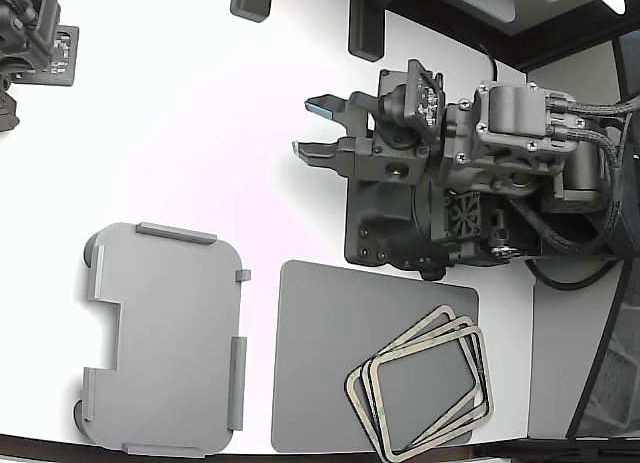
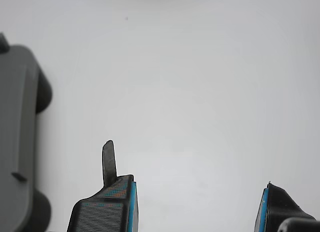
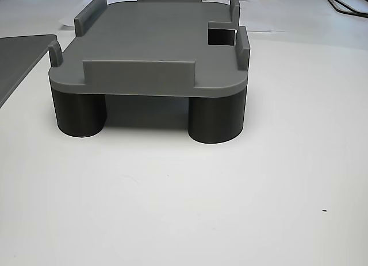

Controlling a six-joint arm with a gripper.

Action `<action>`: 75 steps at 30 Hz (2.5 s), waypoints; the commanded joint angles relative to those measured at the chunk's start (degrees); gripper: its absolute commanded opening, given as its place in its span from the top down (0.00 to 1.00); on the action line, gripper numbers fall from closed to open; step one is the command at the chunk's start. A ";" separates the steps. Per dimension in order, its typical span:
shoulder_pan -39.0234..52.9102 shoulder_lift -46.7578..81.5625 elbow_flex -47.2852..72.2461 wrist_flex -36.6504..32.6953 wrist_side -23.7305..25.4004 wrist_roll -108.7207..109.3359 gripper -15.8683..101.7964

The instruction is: Move top rectangular frame to the holder.

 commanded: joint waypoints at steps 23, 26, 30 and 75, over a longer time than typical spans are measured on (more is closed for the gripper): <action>28.39 -22.68 -23.03 6.42 6.42 11.51 0.02; 33.93 -28.30 -27.16 11.43 6.15 16.17 0.02; 44.03 -33.40 -28.83 14.06 10.63 24.26 0.02; 79.63 -52.03 -32.43 25.31 0.97 59.59 0.02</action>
